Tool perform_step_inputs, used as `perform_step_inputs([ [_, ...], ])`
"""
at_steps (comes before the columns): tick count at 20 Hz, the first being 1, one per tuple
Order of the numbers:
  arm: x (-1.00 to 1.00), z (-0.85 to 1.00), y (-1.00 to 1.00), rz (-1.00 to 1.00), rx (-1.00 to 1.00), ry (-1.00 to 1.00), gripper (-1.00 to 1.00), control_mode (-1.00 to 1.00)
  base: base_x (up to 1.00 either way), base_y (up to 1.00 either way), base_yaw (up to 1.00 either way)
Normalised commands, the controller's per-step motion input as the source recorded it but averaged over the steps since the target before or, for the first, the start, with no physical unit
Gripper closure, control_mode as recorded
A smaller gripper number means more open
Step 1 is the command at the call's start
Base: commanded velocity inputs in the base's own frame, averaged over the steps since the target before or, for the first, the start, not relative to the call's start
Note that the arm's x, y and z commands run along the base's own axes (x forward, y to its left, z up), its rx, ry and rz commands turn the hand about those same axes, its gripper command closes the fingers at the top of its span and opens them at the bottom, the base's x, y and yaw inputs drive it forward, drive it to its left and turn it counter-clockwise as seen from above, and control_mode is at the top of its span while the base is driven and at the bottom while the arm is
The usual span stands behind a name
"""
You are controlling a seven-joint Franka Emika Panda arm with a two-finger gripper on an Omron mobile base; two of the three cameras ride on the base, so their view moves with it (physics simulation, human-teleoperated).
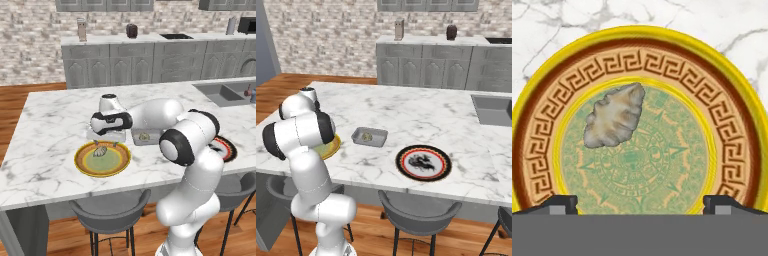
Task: Place two dumplings into each of the tupperware containers and then place the containers in the fridge.
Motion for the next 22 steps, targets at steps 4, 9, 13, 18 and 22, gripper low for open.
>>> perform_step_inputs([
  [4,0.02,-0.24,0.08,0.00,0.00,0.00,-1.00,-1.00,0.00,0.00,0.00],
  [9,0.07,-0.23,0.00,0.00,0.00,-0.01,-1.00,-1.00,0.00,0.00,0.00],
  [13,0.16,-0.24,0.00,0.00,0.00,0.00,-1.00,-1.00,0.00,0.00,0.00],
  [18,0.11,-0.22,0.04,0.00,0.00,0.00,-1.00,-1.00,0.00,0.00,0.00],
  [22,0.12,-0.20,0.08,0.00,0.00,0.00,-1.00,-1.00,0.00,0.00,0.00],
])
